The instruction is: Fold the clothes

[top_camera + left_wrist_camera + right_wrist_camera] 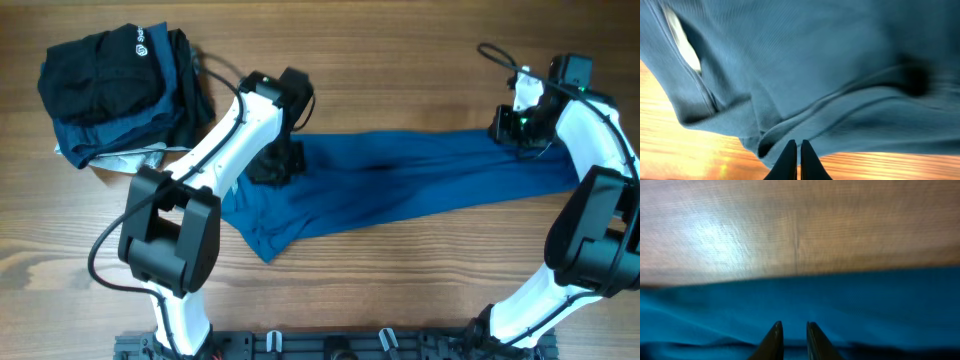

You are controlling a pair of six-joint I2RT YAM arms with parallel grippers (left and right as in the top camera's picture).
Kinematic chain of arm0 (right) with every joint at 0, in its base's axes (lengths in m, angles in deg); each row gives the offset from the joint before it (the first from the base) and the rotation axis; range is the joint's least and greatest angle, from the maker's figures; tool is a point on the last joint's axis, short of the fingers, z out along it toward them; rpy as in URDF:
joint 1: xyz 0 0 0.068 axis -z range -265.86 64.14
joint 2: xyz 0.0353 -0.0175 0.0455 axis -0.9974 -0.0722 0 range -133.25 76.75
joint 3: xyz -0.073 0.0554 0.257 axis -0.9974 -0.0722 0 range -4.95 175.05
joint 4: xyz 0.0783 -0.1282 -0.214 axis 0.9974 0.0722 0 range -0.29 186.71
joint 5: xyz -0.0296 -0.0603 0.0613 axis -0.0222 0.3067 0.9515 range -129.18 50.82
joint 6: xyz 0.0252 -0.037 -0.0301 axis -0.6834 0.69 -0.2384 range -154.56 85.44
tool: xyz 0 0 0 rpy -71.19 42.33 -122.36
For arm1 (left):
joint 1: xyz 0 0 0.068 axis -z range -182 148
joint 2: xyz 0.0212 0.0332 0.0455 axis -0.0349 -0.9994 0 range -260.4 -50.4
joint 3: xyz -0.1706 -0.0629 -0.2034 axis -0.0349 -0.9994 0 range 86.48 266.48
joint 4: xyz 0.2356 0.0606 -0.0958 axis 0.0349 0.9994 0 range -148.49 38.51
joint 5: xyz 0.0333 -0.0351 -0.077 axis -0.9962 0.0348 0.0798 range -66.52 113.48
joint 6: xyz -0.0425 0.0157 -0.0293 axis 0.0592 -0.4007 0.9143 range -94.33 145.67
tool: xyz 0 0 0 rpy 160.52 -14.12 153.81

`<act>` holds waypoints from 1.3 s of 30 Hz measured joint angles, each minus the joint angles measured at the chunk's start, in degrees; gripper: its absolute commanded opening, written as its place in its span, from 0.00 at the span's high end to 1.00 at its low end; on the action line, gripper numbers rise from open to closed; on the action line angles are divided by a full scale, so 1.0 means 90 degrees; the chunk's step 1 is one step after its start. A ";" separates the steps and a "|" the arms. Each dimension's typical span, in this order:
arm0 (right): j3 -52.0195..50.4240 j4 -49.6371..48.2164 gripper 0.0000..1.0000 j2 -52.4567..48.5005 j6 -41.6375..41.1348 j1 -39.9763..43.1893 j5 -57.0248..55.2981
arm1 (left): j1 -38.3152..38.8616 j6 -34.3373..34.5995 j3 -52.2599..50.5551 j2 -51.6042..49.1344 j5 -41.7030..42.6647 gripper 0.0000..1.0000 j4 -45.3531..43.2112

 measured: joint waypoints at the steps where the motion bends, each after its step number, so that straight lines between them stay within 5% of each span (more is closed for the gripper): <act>1: -0.0068 -0.0024 0.85 0.0000 -0.0039 0.0000 0.0000 | -0.0053 0.0063 -0.0189 0.0000 0.0058 0.96 -0.0012; 16: -0.0126 -0.0308 0.84 0.0000 -0.0131 -0.0153 0.0165 | -0.0335 0.0459 -0.1654 0.0112 0.0177 0.96 -0.2433; 19: -0.0126 -0.0457 0.76 0.0000 0.0007 -0.0452 0.0221 | -0.0522 0.0289 -0.1659 0.0090 0.0041 0.96 -0.3291; 29: -0.0126 -0.0957 0.77 0.0000 -0.0015 -0.0763 0.0369 | -0.1559 -0.0270 -0.1520 -0.0282 0.0182 0.96 -0.5382; 33: -0.0126 -0.1047 0.75 0.0000 0.0682 -0.0840 0.0724 | -0.1892 -0.0515 -0.1559 -0.0466 0.0151 0.96 -0.6477; 39: 0.0024 -0.0986 0.76 0.0002 0.1746 -0.1328 0.1265 | -0.1741 -0.0899 -0.0719 -0.0520 0.0131 0.96 -0.5251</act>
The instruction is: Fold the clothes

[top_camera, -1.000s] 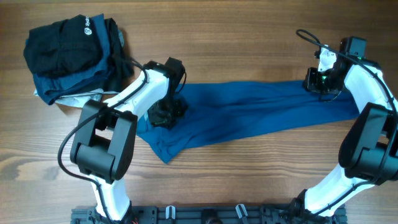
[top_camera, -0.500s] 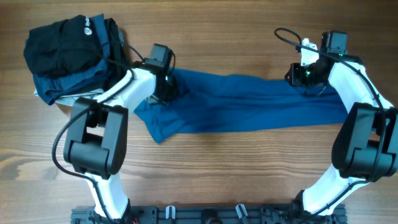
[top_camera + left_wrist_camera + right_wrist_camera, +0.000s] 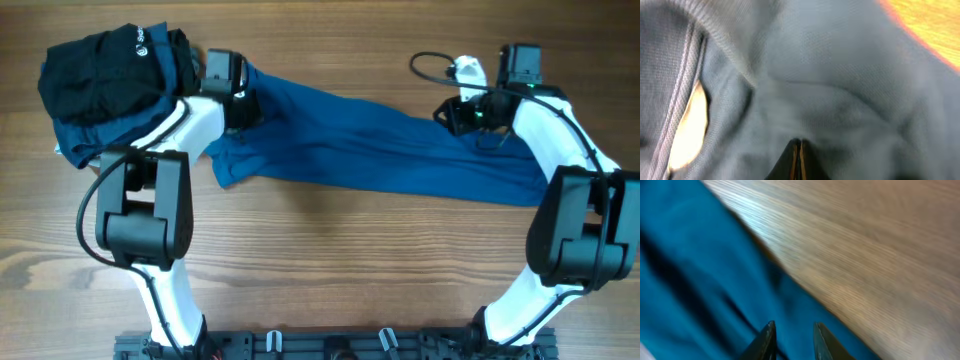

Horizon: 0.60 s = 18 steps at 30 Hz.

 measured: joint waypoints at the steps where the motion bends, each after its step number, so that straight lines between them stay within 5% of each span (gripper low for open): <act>1: 0.0083 -0.0010 0.76 0.0015 0.0126 -0.0107 0.0070 | 0.0061 -0.0027 0.0330 0.0019 0.0002 0.96 0.0359; 7: 0.0211 0.0109 0.67 0.0464 0.0913 -0.1052 0.0109 | 0.0296 -0.0095 0.1957 0.1022 0.0002 0.69 0.1214; 9: 0.0211 0.0107 0.62 0.0457 0.1137 -0.1447 0.0090 | 0.0262 -0.0129 0.2123 0.1481 -0.0012 0.52 0.1214; 13: 0.0214 -0.0270 0.55 0.0214 0.1452 -0.2278 0.0049 | -0.0012 -0.0146 0.2246 0.1936 -0.0206 0.40 0.1525; 15: 0.0214 -0.0665 0.44 -0.0097 0.1545 -0.2628 -0.0187 | -0.0223 -0.0153 0.2237 0.1838 -0.0262 0.20 0.1875; 18: 0.0219 -0.1248 0.43 -0.0607 0.1613 -0.3055 -0.0792 | -0.0520 -0.0165 0.2205 0.1734 -0.0291 0.14 0.2152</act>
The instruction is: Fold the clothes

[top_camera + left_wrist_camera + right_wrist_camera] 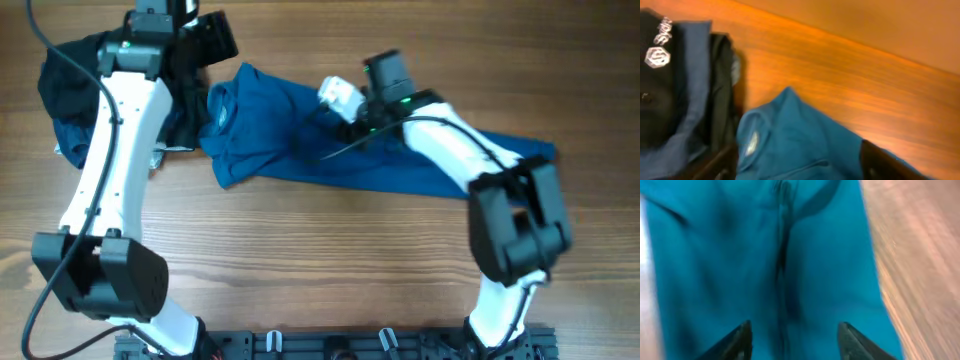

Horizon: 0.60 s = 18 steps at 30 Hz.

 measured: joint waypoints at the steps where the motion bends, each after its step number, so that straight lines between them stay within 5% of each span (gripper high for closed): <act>1: 0.0000 -0.0078 0.44 -0.0121 0.0010 -0.0085 -0.0112 | -0.0061 -0.0005 -0.0002 -0.0007 -0.0005 0.12 0.0056; 7: 0.0010 -0.0119 0.58 -0.0396 -0.0114 -0.0342 -0.0352 | -0.0444 0.0000 -0.0002 -0.0012 -0.0044 0.09 0.0459; 18: 0.0024 0.1496 0.34 -0.0036 -0.0695 -0.1195 -0.0440 | -0.0491 -0.0002 -0.0002 -0.0015 -0.0044 0.05 0.0478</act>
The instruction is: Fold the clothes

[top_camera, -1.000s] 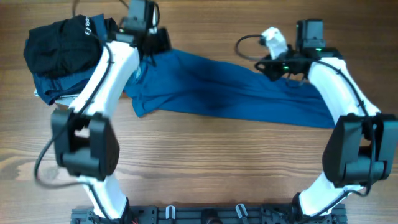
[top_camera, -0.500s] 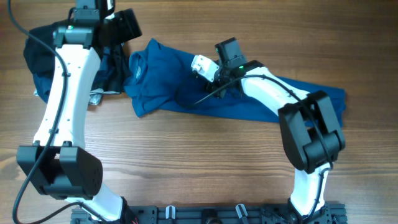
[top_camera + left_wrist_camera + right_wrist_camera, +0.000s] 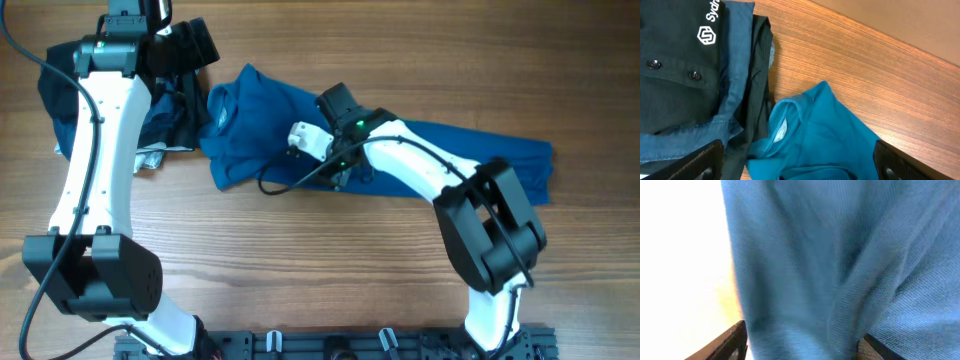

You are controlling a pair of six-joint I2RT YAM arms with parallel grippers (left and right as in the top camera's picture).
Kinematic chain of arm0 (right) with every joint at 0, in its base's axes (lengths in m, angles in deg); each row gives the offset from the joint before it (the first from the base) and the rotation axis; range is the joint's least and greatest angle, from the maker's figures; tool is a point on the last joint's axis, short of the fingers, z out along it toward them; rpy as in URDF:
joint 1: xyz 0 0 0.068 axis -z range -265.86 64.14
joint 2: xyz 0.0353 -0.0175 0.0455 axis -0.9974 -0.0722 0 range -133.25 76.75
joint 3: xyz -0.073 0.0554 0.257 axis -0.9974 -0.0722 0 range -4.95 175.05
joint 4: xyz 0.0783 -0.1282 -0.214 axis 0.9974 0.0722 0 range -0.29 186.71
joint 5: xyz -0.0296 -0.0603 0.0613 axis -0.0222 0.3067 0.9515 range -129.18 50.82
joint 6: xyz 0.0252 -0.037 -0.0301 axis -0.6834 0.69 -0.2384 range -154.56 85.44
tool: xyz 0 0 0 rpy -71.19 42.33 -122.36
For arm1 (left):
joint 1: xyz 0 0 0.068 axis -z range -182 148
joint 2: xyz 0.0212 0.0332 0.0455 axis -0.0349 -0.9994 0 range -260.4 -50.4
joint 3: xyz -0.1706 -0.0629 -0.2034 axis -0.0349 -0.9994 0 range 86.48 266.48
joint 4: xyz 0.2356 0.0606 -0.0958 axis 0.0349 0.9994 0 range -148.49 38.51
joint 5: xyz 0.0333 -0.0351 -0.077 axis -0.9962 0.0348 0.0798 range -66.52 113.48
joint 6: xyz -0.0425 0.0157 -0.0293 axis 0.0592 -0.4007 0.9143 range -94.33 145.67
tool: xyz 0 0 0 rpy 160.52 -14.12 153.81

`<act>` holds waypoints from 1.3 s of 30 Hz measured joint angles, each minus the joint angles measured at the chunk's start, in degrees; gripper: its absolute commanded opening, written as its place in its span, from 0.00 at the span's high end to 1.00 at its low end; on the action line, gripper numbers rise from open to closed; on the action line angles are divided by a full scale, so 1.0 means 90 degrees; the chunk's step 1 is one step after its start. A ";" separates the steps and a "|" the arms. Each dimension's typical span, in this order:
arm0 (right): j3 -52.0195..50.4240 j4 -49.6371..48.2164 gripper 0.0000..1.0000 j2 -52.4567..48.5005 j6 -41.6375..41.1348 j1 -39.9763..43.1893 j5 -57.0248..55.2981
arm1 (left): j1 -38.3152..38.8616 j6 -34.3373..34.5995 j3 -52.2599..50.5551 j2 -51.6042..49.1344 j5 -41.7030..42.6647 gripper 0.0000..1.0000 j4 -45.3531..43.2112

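A teal-blue shirt point(image 3: 255, 115) lies spread in a long band across the table's back half. Its collar point(image 3: 782, 120) is at the left end, beside a pile of dark clothes point(image 3: 675, 60). My left gripper point(image 3: 799, 169) hangs open high above the collar end and holds nothing. In the overhead view it is at the back left, over the pile. My right gripper point(image 3: 802, 347) is open just over the shirt's middle. Blue cloth fills its view, with cloth below the spread fingers point(image 3: 735, 340) but none pinched.
The dark pile point(image 3: 55, 75), a black garment with a white logo on a blue one, sits at the back left corner and touches the shirt's collar end. Bare wooden table point(image 3: 300, 270) runs along the front. A cable point(image 3: 275, 185) loops near the shirt's front edge.
My right gripper has moved from the shirt's back edge toward its front edge, a little to the left. The left gripper has shifted slightly over the pile. Both stay open and the shirt lies unchanged.
At first both grippers were shut on the ends of the shirt, stretched across the table's middle. Then the shirt lay further back and left, its collar end by the dark pile, still gripped. After that both grippers were open and the shirt lay on the table, as now.
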 measured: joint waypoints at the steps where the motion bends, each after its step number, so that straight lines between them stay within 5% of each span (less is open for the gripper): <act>1: 0.0000 0.0044 0.34 0.0070 -0.0090 -0.0049 0.0002 | 0.0000 0.0000 0.0000 0.0000 0.0000 0.05 0.0015; 14: 0.0119 0.0520 0.36 0.0969 -0.1134 0.0233 -0.0707 | 0.0000 0.0002 0.0000 -0.0024 0.0000 0.04 0.0090; 16: 0.0129 0.0614 0.44 0.1025 -0.1275 0.0440 -0.0733 | 0.0000 0.0000 0.0000 -0.0044 0.0000 0.04 0.0095; 19: 0.0051 0.0639 0.71 0.1022 -0.1416 0.0685 -0.0823 | 0.0000 0.0000 0.0000 -0.0049 0.0000 0.04 0.0102; 29: -0.0988 0.0401 0.76 0.1003 -0.1889 0.1015 -0.0971 | 0.0000 0.0000 0.0000 -0.0049 0.0000 0.04 0.0112; 33: -0.1729 -0.0185 0.90 0.0993 -0.2059 0.1015 -0.0996 | 0.0000 0.0002 0.0000 -0.0049 0.0000 0.04 0.0112; 39: -0.1661 0.0223 0.90 0.1117 -0.2650 0.1015 -0.1389 | 0.0000 0.0000 0.0000 -0.0049 0.0000 0.04 0.0112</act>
